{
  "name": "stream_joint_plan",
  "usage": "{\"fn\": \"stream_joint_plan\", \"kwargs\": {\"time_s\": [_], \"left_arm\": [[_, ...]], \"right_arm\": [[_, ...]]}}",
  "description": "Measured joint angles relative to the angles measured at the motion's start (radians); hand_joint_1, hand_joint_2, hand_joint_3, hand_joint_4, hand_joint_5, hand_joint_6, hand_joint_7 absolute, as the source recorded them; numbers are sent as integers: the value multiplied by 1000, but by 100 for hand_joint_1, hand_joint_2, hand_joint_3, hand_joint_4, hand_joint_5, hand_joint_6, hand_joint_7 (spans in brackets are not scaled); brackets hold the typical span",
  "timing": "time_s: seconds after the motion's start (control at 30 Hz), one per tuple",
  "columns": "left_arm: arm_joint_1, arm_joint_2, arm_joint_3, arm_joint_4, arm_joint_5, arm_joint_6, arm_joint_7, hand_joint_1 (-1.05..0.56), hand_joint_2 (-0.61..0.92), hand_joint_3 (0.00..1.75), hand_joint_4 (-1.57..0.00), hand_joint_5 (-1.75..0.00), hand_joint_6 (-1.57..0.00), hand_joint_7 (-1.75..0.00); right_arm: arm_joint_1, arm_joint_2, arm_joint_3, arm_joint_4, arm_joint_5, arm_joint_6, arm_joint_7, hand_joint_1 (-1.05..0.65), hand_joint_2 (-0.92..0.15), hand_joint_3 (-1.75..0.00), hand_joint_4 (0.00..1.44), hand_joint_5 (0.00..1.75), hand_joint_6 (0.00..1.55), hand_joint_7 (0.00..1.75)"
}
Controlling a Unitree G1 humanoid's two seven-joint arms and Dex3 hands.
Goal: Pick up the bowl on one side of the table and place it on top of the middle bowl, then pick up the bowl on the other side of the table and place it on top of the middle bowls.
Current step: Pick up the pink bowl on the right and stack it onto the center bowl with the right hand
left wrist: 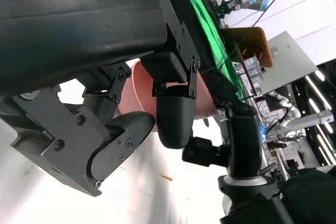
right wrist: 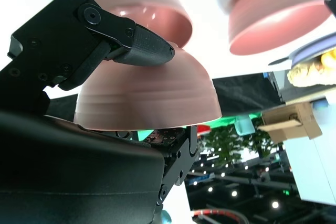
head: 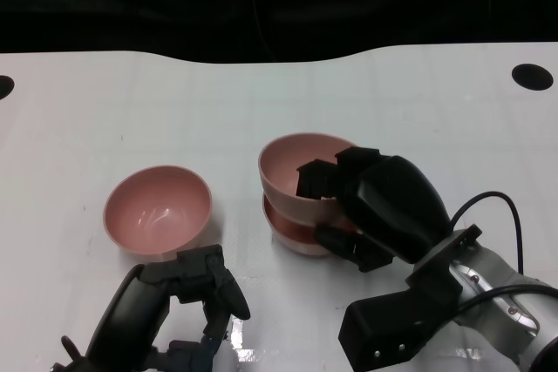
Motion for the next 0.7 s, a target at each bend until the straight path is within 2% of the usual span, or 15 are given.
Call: {"fn": "stream_joint_plan", "kwargs": {"time_s": [0.23, 0.27, 0.33, 0.37, 0.4, 0.43, 0.47, 0.53, 0.6, 0.63, 0.67, 0.7], "left_arm": [[2, -3, -1, -7, -3, 3, 0, -12, 34, 140, -79, -170, -81, -138], [2, -3, -1, -7, -3, 3, 0, -12, 34, 140, -79, -170, -81, -138], [2, -5, -1, -7, -3, 3, 0, -12, 34, 141, -80, -169, -81, -138], [2, -5, -1, -7, -3, 3, 0, -12, 35, 140, -80, -169, -81, -138], [2, -5, -1, -7, -3, 3, 0, -13, 35, 139, -80, -169, -81, -138], [2, -6, -1, -7, -2, 3, 0, -13, 35, 138, -80, -169, -81, -138], [2, -6, -1, -7, -2, 3, 0, -12, 36, 138, -80, -169, -81, -138], [1, -6, -1, -7, -2, 3, 0, -12, 36, 138, -80, -169, -81, -138], [1, -6, -1, -7, -2, 3, 0, -12, 36, 137, -80, -169, -81, -138], [1, -7, -1, -7, -3, 3, 0, -12, 36, 138, -80, -170, -81, -138], [1, -7, -1, -7, -3, 3, 0, -13, 35, 138, -80, -170, -82, -137], [1, -7, -1, -7, -3, 3, 0, -13, 35, 138, -80, -170, -82, -137]], "right_arm": [[-6, 10, 35, 87, -12, -2, -4, -11, -28, -134, 96, 175, 78, 170], [-8, 11, 37, 91, -13, -1, -8, -14, -33, -124, 89, 165, 78, 145], [-12, 11, 40, 97, -16, 7, -10, -15, -37, -118, 85, 160, 80, 129], [-14, 11, 41, 98, -21, 17, -8, -23, -50, -94, 76, 124, 74, 98], [-15, 11, 44, 96, -33, 33, -1, -28, -66, -64, 76, 90, 79, 60], [-16, 9, 48, 93, -40, 49, 12, -31, -74, -49, 73, 73, 82, 38], [-16, 8, 51, 88, -48, 62, 26, -34, -82, -36, 69, 60, 80, 25], [-16, 6, 56, 73, -53, 83, 56, -37, -90, -22, 66, 48, 79, 13], [-16, 3, 58, 68, -53, 97, 72, -37, -92, -19, 66, 45, 79, 10], [-14, 0, 59, 53, -53, 111, 92, -53, -92, -24, 45, 36, 59, 5], [-10, -2, 59, 30, -53, 134, 119, -64, -92, -30, 30, 31, 46, 2], [-5, -4, 59, 2, -52, 155, 146, -68, -92, -32, 25, 30, 42, 1]]}}
